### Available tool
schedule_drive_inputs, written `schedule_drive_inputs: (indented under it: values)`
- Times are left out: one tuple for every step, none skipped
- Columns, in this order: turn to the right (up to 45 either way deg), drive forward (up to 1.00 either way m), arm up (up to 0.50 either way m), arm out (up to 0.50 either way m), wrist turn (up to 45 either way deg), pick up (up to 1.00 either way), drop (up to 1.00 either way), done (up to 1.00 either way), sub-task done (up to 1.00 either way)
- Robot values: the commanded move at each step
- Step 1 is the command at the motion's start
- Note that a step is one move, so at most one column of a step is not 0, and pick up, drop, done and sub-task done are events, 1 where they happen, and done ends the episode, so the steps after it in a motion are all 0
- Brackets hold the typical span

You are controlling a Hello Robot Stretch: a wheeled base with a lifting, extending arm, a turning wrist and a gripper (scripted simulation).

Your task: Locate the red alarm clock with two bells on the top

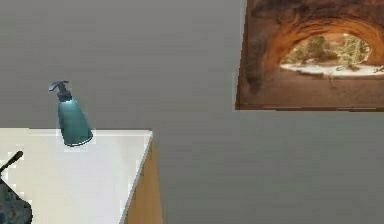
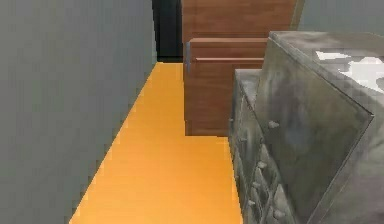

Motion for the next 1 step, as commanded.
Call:
schedule_drive_inputs:
  values:
    - [45.0,0.0,0.0,0.0,0.0,0.0,0.0,0.0,0.0]
